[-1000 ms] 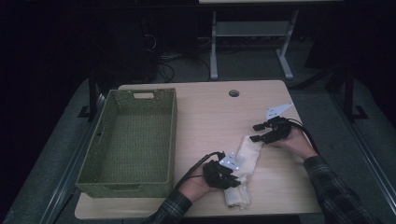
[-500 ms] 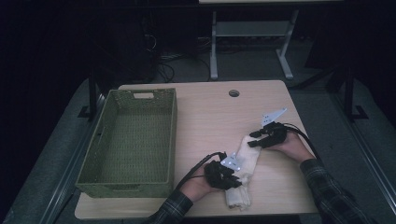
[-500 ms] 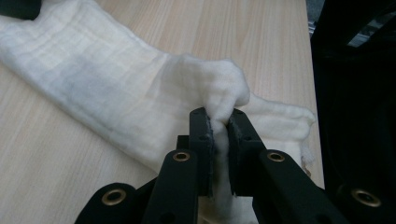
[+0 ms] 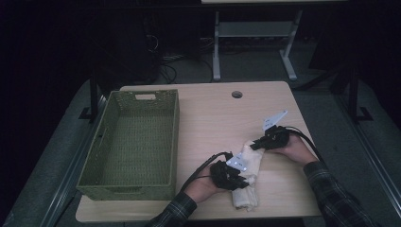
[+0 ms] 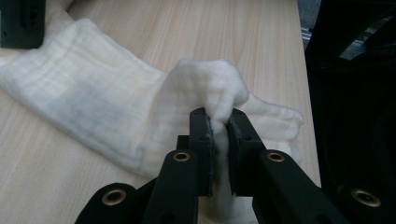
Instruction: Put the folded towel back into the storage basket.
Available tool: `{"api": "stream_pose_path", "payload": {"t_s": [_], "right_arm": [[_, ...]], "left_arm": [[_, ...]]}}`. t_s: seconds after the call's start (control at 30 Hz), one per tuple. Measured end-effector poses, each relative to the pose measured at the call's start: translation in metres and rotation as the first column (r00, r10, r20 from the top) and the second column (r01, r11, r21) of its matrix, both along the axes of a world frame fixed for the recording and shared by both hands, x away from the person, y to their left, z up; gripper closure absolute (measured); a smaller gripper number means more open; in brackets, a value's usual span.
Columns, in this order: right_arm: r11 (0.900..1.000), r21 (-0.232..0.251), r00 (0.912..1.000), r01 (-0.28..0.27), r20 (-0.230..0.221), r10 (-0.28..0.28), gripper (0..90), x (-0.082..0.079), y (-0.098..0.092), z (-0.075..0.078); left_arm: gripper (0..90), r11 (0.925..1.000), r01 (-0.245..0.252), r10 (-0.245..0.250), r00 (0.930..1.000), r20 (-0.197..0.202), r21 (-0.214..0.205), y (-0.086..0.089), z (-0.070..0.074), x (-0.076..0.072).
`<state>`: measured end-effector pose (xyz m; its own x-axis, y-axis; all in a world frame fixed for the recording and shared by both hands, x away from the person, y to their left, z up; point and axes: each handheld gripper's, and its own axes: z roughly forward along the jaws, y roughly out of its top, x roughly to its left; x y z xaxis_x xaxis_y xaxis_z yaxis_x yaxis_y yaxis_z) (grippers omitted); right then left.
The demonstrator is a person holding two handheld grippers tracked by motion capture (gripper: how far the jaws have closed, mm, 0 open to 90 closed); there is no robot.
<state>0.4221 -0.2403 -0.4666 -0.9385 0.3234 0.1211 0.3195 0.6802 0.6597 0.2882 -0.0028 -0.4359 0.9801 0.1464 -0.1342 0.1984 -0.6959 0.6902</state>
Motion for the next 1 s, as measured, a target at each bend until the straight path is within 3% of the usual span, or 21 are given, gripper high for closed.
{"api": "stream_pose_path", "payload": {"t_s": [0.33,0.7,1.0], "right_arm": [[0.9982,0.043,0.9991,-0.043,0.008,0.042,84.1,-0.012,0.009,0.022],[0.9946,0.067,0.996,-0.08,0.047,0.076,84.1,-0.006,0.022,0.052],[0.9877,0.096,0.9886,-0.123,0.099,0.114,84.1,-0.003,0.038,0.086]], "left_arm": [[81.8,0.9988,-0.037,0.038,0.9992,0.012,-0.032,0.008,0.013,0.005],[81.8,0.9945,-0.085,0.088,0.9953,0.04,-0.061,0.017,0.04,0.006],[81.9,0.9915,-0.112,0.119,0.9876,0.102,-0.065,0.026,0.079,0.008]]}}
